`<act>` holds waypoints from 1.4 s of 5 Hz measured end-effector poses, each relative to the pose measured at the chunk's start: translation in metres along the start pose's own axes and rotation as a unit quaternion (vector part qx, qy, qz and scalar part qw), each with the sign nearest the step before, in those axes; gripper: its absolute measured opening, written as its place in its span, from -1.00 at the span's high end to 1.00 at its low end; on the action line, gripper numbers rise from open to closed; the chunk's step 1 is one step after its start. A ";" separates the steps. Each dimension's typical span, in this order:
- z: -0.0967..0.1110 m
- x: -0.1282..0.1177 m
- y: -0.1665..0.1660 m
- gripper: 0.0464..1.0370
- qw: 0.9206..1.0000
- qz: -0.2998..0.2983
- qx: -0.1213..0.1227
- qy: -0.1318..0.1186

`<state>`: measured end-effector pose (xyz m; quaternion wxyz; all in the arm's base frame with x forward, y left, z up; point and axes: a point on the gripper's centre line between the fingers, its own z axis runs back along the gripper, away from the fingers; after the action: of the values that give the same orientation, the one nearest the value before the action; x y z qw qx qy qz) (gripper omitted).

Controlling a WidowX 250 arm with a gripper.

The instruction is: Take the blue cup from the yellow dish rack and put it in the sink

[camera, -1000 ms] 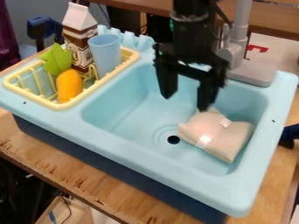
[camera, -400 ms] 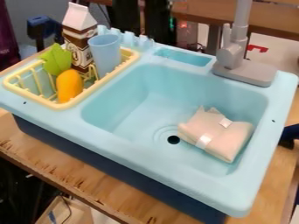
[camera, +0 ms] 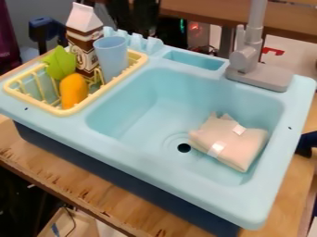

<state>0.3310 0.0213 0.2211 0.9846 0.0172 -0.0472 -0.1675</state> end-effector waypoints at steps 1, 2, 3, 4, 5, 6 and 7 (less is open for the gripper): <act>-0.015 0.004 0.010 -0.93 1.000 0.014 0.004 0.011; -0.031 0.007 0.019 -0.93 0.999 0.019 0.000 0.031; -0.036 0.011 0.025 -0.93 0.999 0.017 -0.006 0.042; -0.049 0.013 0.033 -0.93 0.998 0.025 -0.014 0.059; -0.057 0.016 0.034 -0.93 0.996 0.029 -0.021 0.076; -0.060 0.017 0.033 -0.82 0.996 0.034 -0.026 0.077; -0.069 0.017 0.031 -0.28 0.996 0.046 -0.034 0.071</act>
<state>0.3641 0.0457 0.1551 0.9922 -0.0062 0.0277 -0.1216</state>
